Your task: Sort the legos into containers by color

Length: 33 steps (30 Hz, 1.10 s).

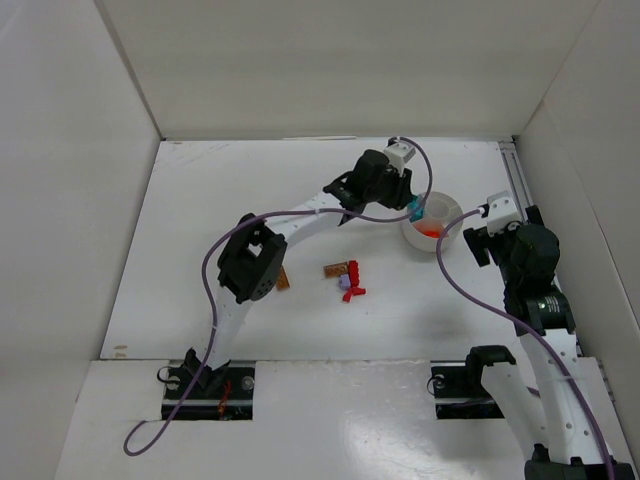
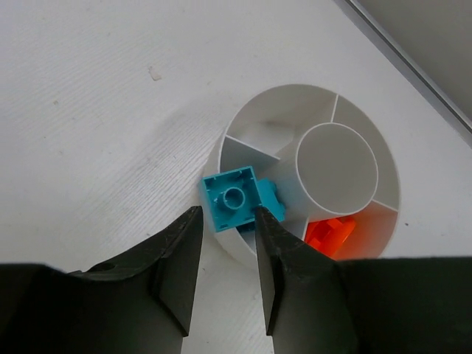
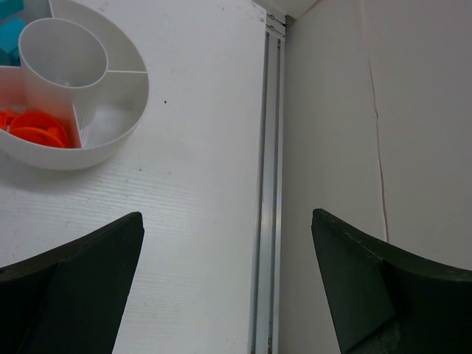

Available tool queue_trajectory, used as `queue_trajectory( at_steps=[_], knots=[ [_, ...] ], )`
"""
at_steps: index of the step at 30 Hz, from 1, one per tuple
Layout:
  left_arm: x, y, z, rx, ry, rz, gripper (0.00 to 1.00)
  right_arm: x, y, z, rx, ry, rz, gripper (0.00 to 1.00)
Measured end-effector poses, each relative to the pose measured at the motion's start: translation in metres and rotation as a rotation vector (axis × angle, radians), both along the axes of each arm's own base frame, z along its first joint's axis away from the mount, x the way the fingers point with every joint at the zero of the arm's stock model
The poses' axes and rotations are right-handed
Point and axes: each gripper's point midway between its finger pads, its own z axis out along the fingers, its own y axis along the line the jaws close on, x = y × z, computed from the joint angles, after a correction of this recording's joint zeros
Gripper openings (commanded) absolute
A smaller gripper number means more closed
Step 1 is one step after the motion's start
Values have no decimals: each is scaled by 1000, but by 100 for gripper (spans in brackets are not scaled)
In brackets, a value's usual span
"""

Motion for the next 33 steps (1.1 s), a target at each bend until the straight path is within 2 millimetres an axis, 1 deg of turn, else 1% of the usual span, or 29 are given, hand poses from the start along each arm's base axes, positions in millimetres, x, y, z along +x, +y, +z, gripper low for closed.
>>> queue_trajectory(
  at_steps=[3,10,13,14,16,18,22,24,27,28,30,31,32,33],
  knots=[
    [4,3,3,-4,1,2,32,0,0,0,0,0,0,100],
    [-3,-7,15,-36,3,-58,33,0,0,0,0,2,0,100],
    [-4,-11,12,-39,11,-78,34,0,0,-1,0,2,0,100],
    [-4,-12,8,-35,19,-82,34,0,0,0,0,2,0,100],
    [-5,-13,1,-29,33,-86,40,0,0,0,0,2,0,100],
    [-5,-13,-7,-17,48,-87,42,0,0,0,0,2,0,100],
    [-5,-12,-14,-10,62,-87,42,0,0,0,0,2,0,100],
    [-7,-13,-14,-14,68,-99,42,0,0,-1,0,2,0,100],
    [-12,-15,-12,-25,78,-127,38,0,0,0,0,2,0,100],
    [-14,-16,-12,-28,81,-136,35,0,0,0,0,2,0,100],
    [-16,-17,-11,-33,86,-149,35,0,0,-1,0,2,0,100],
    [-17,-17,-11,-35,87,-155,33,0,0,0,0,2,0,100],
    [-18,-18,-11,-36,88,-160,29,0,0,0,0,2,0,100],
    [-19,-19,-11,-37,89,-164,27,0,0,-1,0,2,0,100]
  ],
)
